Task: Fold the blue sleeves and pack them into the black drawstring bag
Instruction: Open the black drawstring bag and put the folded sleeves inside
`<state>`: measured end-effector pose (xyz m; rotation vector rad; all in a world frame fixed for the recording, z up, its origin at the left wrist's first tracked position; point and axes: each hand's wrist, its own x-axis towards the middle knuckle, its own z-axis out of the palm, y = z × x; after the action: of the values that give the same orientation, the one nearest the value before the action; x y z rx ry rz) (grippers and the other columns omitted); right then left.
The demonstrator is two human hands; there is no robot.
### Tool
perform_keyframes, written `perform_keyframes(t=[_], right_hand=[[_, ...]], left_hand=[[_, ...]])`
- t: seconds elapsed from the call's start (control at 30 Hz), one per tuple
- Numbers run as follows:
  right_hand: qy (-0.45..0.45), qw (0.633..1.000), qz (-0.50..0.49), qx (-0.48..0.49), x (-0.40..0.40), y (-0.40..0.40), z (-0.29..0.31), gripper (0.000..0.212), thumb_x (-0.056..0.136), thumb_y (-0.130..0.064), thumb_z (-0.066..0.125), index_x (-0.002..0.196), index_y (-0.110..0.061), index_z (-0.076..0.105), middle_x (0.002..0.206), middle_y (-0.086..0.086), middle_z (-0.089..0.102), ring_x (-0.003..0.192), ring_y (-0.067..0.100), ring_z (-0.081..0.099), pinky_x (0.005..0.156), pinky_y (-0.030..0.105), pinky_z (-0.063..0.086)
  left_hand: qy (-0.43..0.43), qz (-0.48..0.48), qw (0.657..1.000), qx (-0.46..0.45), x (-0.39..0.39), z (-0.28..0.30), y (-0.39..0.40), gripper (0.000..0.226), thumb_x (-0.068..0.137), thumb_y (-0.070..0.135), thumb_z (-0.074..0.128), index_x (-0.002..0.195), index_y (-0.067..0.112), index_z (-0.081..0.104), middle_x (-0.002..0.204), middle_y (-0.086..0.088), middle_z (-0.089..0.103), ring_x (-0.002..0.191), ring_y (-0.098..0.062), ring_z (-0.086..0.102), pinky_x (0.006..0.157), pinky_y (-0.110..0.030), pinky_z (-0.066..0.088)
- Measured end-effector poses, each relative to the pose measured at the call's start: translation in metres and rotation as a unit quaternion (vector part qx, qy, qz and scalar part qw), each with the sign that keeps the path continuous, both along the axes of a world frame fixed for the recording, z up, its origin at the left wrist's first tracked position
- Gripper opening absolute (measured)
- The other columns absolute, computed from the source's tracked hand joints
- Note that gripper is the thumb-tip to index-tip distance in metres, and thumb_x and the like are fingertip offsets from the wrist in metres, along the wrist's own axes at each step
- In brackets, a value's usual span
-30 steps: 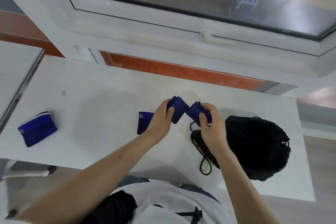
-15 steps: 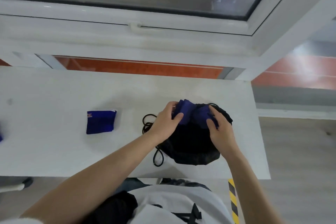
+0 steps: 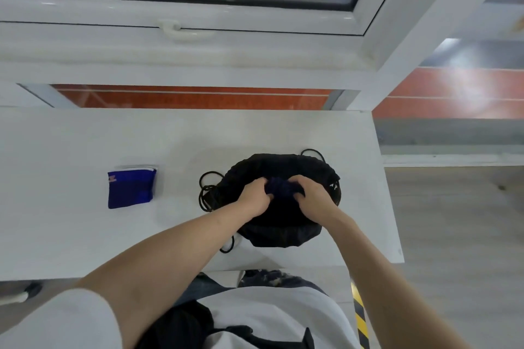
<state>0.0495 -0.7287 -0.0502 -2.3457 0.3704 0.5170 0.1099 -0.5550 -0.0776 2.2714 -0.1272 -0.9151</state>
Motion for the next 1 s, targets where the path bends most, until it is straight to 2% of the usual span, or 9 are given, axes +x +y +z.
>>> perform_keyframes(t=[0.07,0.17,0.3,0.43,0.53,0.67,0.73,0.87,1.0], right_hand=[[0.007,1.0,0.017,0.001,0.0,-0.004,-0.005,0.04,0.096,-0.006,0.059,0.131,-0.026,0.062,0.127,-0.004,0.069,0.119,0.02,0.062,0.106,0.032,0.046],[0.025,0.998,0.055,-0.004,0.003,-0.007,-0.009,0.037,0.097,-0.012,0.059,0.128,-0.031,0.062,0.122,-0.006,0.07,0.112,0.02,0.065,0.101,0.038,0.051],[0.045,0.99,0.112,-0.078,0.009,-0.008,-0.013,0.037,0.099,-0.015,0.055,0.132,-0.032,0.059,0.122,0.001,0.071,0.109,0.027,0.067,0.093,0.043,0.054],[0.047,0.972,0.166,-0.156,0.014,-0.005,-0.022,0.038,0.101,-0.018,0.053,0.136,-0.033,0.057,0.135,0.0,0.064,0.125,0.028,0.056,0.104,0.046,0.044],[0.055,0.958,0.197,-0.202,0.015,-0.003,-0.031,0.041,0.1,-0.019,0.055,0.138,-0.032,0.057,0.142,0.0,0.057,0.132,0.028,0.049,0.106,0.046,0.04],[0.067,0.945,0.209,-0.241,0.013,-0.001,-0.046,0.037,0.1,-0.023,0.057,0.135,-0.033,0.062,0.139,0.003,0.056,0.131,0.029,0.046,0.107,0.047,0.038],[0.057,0.952,0.189,-0.236,0.011,-0.001,-0.053,0.034,0.101,-0.024,0.056,0.132,-0.033,0.065,0.136,0.002,0.059,0.13,0.028,0.048,0.106,0.046,0.039],[-0.003,0.968,0.126,-0.215,0.007,-0.001,-0.059,0.029,0.103,-0.025,0.052,0.128,-0.031,0.067,0.126,-0.001,0.066,0.122,0.027,0.056,0.099,0.041,0.042],[-0.01,0.971,0.114,-0.212,0.004,0.002,-0.062,0.029,0.103,-0.025,0.052,0.127,-0.029,0.066,0.123,-0.002,0.068,0.12,0.026,0.058,0.098,0.04,0.042]], left_hand=[[-0.016,-0.028,0.999,0.016,0.002,-0.004,0.003,0.039,0.096,0.016,0.065,0.134,0.011,0.057,0.13,-0.012,0.065,0.121,-0.031,0.06,0.105,-0.04,0.047],[-0.036,-0.093,0.994,0.052,0.006,-0.008,0.011,0.04,0.096,0.016,0.064,0.136,0.012,0.056,0.131,-0.012,0.065,0.122,-0.033,0.061,0.103,-0.04,0.048],[-0.069,-0.179,0.975,0.11,0.01,-0.013,0.024,0.034,0.096,0.013,0.059,0.13,0.017,0.058,0.124,-0.01,0.066,0.113,-0.031,0.064,0.094,-0.044,0.053],[-0.088,-0.251,0.953,0.146,0.012,-0.017,0.02,0.029,0.093,0.005,0.053,0.12,0.015,0.058,0.121,-0.009,0.065,0.112,-0.03,0.062,0.09,-0.044,0.054],[-0.1,-0.298,0.93,0.19,0.014,-0.022,0.009,0.031,0.096,0.005,0.047,0.126,0.013,0.056,0.131,-0.012,0.06,0.128,-0.034,0.049,0.102,-0.048,0.047],[-0.123,-0.335,0.904,0.234,0.018,-0.034,0.005,0.038,0.105,0.014,0.04,0.141,0.006,0.05,0.153,-0.02,0.038,0.143,-0.039,0.032,0.116,-0.05,0.031],[-0.143,-0.344,0.9,0.224,0.021,-0.038,0.003,0.04,0.107,0.016,0.038,0.143,0.004,0.05,0.156,-0.02,0.034,0.145,-0.038,0.028,0.119,-0.049,0.027],[-0.163,-0.308,0.91,0.224,0.018,-0.037,-0.001,0.034,0.106,0.016,0.039,0.135,0.008,0.055,0.141,-0.014,0.05,0.136,-0.032,0.042,0.113,-0.045,0.038],[-0.158,-0.29,0.916,0.229,0.012,-0.033,0.005,0.027,0.102,0.014,0.046,0.127,0.013,0.057,0.132,-0.012,0.057,0.127,-0.032,0.054,0.104,-0.044,0.048]])
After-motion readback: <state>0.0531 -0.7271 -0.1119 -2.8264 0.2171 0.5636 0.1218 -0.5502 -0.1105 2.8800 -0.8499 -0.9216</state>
